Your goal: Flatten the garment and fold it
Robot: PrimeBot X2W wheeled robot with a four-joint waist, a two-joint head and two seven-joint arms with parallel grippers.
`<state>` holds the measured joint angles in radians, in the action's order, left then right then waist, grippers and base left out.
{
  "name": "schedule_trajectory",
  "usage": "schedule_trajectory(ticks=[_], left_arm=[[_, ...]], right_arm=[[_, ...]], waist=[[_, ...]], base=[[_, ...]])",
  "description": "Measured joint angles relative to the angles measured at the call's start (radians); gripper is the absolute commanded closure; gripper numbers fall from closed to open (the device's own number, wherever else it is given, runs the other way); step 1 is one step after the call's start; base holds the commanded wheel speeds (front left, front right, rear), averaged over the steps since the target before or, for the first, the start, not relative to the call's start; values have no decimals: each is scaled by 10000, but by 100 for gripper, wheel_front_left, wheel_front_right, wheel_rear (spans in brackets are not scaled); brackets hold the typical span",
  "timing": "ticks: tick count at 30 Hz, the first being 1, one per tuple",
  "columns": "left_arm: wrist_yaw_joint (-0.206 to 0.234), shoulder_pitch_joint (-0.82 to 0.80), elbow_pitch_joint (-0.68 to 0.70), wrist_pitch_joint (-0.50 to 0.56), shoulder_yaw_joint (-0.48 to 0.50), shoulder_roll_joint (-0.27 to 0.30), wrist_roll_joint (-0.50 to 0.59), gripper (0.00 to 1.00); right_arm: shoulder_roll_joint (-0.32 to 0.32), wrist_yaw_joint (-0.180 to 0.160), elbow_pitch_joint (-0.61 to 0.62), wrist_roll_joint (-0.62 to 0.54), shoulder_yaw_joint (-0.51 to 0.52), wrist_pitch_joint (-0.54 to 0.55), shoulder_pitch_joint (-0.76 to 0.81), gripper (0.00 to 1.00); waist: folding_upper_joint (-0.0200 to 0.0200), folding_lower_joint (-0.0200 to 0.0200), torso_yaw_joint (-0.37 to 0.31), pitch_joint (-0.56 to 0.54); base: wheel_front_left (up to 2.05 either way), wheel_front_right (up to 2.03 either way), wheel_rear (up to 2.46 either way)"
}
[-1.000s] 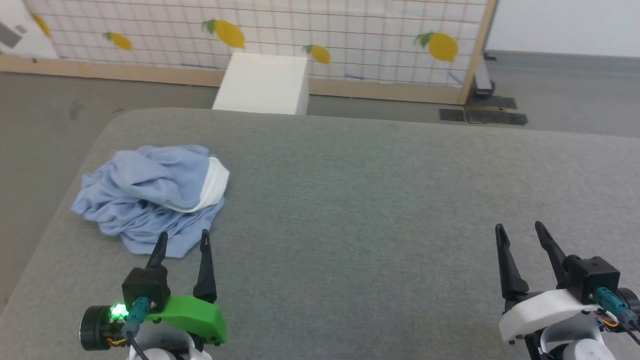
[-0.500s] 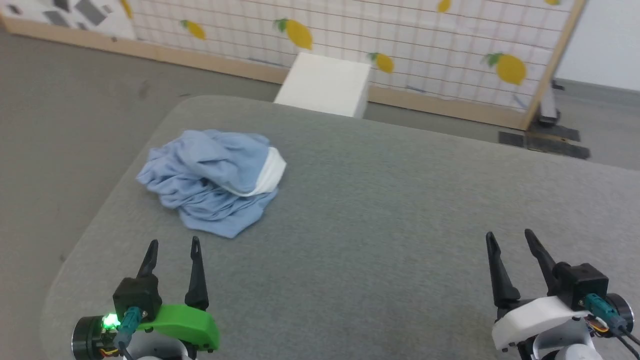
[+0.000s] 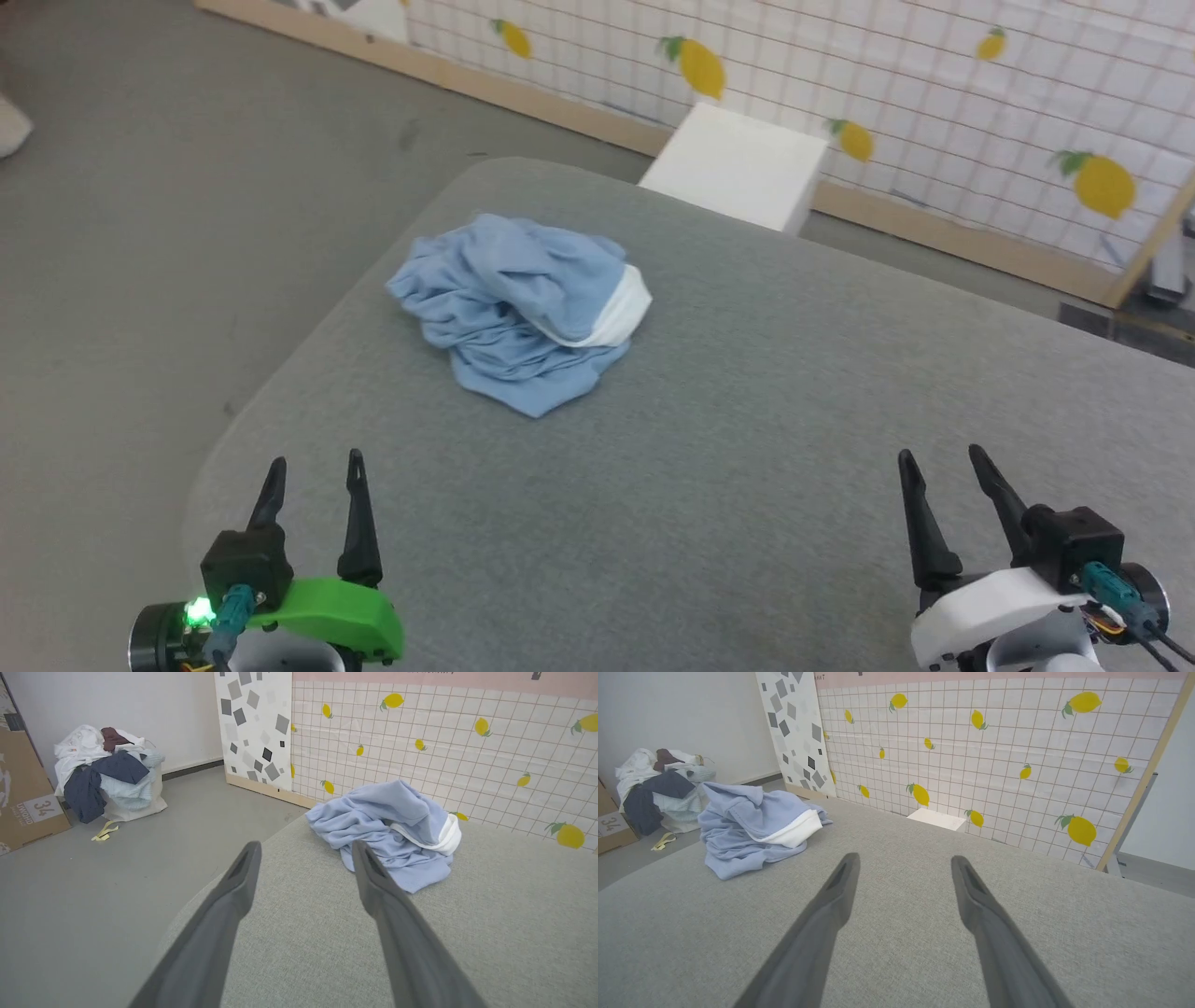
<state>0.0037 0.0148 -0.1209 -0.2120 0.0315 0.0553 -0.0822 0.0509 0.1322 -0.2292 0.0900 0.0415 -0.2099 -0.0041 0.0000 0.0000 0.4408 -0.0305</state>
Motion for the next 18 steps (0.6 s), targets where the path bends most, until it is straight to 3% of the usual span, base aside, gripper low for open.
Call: schedule_trajectory(ticks=[8, 18], left_arm=[[0, 100, -35, -132, 48, 0, -73, 0], [0, 105, -173, -374, 125, 0, -161, 0]], right_arm=[[0, 0, -274, 117, -56, -173, 0, 0], [-2, 0, -525, 245, -52, -374, 0, 0]], waist=[[0, 0, 697, -13], [0, 0, 1098, -4]], base=[[0, 0, 0], [0, 0, 0]])
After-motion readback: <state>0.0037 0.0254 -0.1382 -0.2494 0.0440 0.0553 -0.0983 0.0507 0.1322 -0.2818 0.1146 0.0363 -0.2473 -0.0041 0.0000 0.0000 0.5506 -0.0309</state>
